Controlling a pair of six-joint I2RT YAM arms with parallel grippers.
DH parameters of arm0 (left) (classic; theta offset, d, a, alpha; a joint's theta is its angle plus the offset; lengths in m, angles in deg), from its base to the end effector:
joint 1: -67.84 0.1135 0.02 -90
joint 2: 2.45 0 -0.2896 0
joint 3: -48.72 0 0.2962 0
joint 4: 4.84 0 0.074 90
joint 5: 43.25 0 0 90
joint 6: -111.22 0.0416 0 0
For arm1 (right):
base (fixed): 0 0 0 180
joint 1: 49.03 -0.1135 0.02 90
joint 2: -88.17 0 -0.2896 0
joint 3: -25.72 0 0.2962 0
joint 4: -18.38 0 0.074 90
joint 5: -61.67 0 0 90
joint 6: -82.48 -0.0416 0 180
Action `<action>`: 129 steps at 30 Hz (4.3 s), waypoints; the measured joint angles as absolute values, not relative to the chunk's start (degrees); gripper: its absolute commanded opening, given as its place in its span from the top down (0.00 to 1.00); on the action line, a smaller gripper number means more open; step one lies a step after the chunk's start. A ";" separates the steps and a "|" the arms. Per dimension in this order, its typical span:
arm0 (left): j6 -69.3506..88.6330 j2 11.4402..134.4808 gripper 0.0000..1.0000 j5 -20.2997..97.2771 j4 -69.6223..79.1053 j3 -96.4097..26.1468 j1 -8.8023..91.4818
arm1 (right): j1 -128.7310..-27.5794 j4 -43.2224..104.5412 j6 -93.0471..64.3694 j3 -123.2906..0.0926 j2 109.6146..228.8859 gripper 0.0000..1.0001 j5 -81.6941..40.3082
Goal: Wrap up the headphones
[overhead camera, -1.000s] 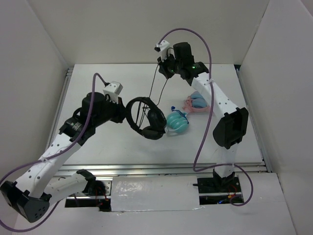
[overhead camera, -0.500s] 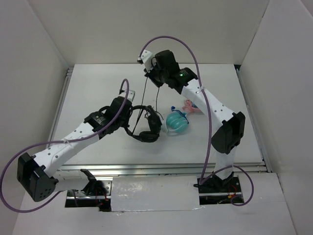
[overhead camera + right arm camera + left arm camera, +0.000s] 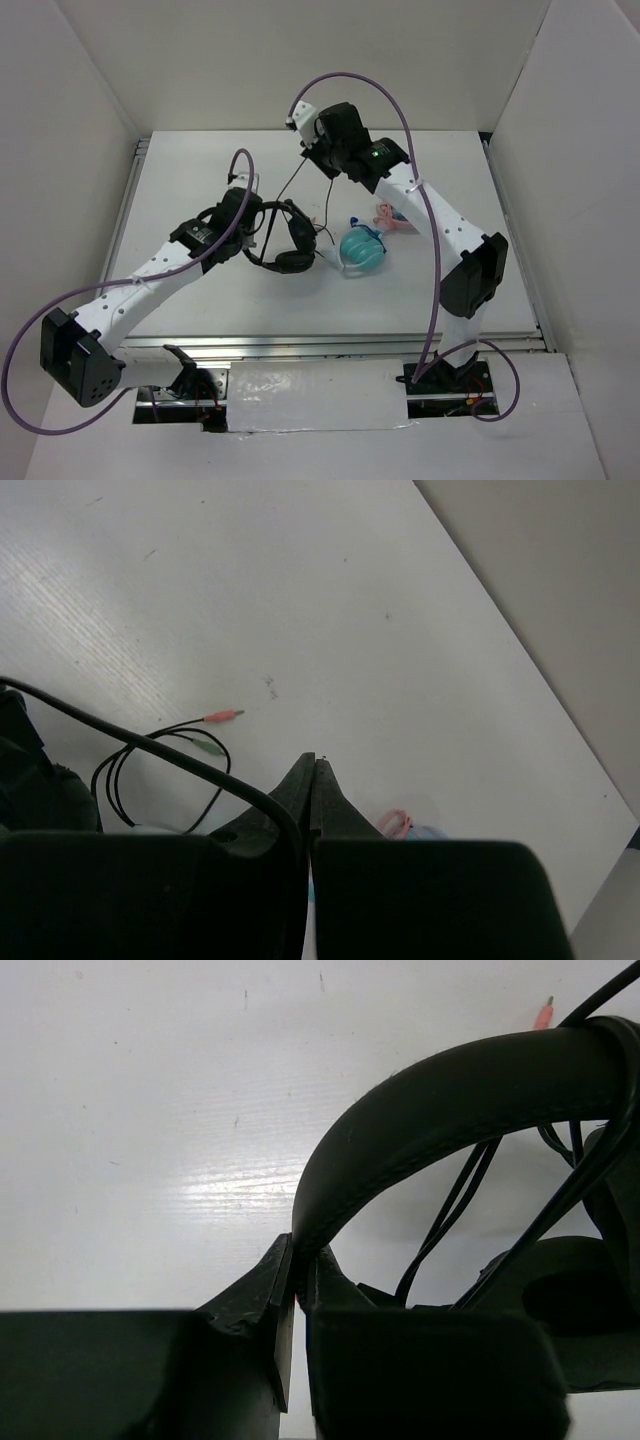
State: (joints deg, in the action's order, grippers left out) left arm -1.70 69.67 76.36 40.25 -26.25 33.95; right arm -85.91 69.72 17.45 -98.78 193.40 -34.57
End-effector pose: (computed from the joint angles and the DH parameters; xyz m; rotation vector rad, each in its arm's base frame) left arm 0.2675 -0.1549 0.3298 -0.0456 2.1949 0.0477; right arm 0.3814 0.2805 0.4294 -1.0375 1.8566 0.0068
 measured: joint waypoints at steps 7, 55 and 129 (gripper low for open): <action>-2.59 73.28 1.00 76.49 41.41 -29.79 36.33 | -88.91 71.08 17.40 -97.38 190.65 1.00 -33.72; -13.37 66.83 1.00 63.50 48.93 -63.17 49.05 | -110.68 -7.02 2.80 -53.80 191.48 0.39 -39.21; -14.96 70.24 1.00 73.19 44.58 -75.49 60.07 | -85.52 22.62 -21.35 -35.68 182.30 1.00 -5.20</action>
State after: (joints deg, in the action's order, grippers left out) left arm -14.96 70.24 73.19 44.58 -75.49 60.07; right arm -85.52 22.62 -21.35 -35.68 182.30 -5.20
